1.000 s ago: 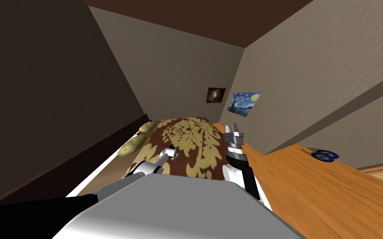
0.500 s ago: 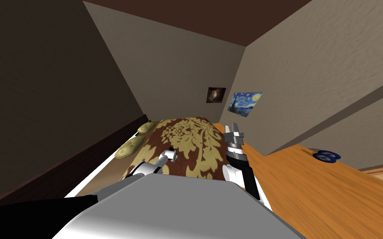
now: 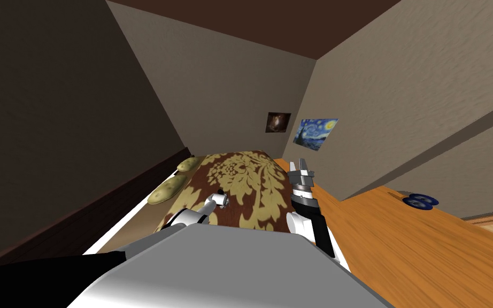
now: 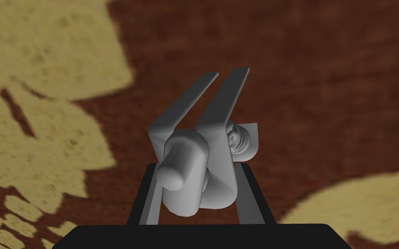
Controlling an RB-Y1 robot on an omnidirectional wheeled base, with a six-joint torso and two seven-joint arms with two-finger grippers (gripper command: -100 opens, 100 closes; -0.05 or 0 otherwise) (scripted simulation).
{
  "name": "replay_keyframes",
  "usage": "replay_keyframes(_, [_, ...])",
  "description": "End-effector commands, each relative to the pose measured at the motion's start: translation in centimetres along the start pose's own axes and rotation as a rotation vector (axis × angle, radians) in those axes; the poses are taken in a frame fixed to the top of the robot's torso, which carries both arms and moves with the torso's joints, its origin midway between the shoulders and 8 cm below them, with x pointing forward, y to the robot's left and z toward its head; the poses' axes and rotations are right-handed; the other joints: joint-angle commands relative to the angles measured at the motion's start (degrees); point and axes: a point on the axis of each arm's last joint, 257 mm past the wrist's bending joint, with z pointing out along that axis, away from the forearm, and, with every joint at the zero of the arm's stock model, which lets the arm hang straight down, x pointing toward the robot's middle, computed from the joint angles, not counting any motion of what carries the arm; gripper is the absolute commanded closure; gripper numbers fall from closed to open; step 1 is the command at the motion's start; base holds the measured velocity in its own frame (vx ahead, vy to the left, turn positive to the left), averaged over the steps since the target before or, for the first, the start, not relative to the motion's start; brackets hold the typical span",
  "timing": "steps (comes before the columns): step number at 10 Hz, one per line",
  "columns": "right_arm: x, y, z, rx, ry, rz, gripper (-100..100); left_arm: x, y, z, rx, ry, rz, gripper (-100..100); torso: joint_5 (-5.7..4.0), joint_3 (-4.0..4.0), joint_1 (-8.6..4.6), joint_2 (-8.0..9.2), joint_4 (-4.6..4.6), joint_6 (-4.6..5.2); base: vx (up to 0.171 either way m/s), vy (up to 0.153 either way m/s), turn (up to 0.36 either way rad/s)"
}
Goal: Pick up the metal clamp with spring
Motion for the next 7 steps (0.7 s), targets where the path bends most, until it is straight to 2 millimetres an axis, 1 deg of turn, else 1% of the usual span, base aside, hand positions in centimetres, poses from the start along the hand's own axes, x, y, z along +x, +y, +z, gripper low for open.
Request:
replay_keyframes(1, [0.0, 0.0, 0.0, 0.000, 0.000, 0.000, 0, 0.0, -0.9, -0.4, 0.000, 0.000, 0.002, 100, 0.00, 0.00, 0.00, 0.00, 0.00, 0.00, -0.051, -0.011, 0.016])
replay_keyframes(3, [0.0, 0.0, 0.0, 0.000, 0.000, 0.000, 0, 0.0, -1.6, -0.7, 0.000, 0.000, 0.003, 100, -0.02, 0.13, -0.07, 0.25, 0.04, 0.00, -0.072, -0.009, 0.006])
replay_keyframes(5, [0.0, 0.0, 0.0, 0.000, 0.000, 0.000, 0, 0.1, -2.9, -1.2, 0.000, 0.001, 0.005, 100, -0.02, 0.15, -0.03, 0.26, 0.06, -0.01, -0.065, -0.002, 0.012])
replay_keyframes(6, [0.0, 0.0, 0.0, 0.000, 0.000, 0.000, 0, 0.0, -2.5, -0.9, 0.001, 0.001, 0.004, 100, -0.02, 0.16, -0.01, 0.27, 0.06, -0.02, -0.030, 0.002, 0.001])
replay_keyframes(7, [0.0, 0.0, 0.0, 0.000, 0.000, 0.000, 0, 0.0, -2.5, -1.0, -0.001, 0.001, 0.004, 0, -0.01, 0.11, -0.01, 0.18, 0.04, -0.02, -0.006, 0.000, 0.000])
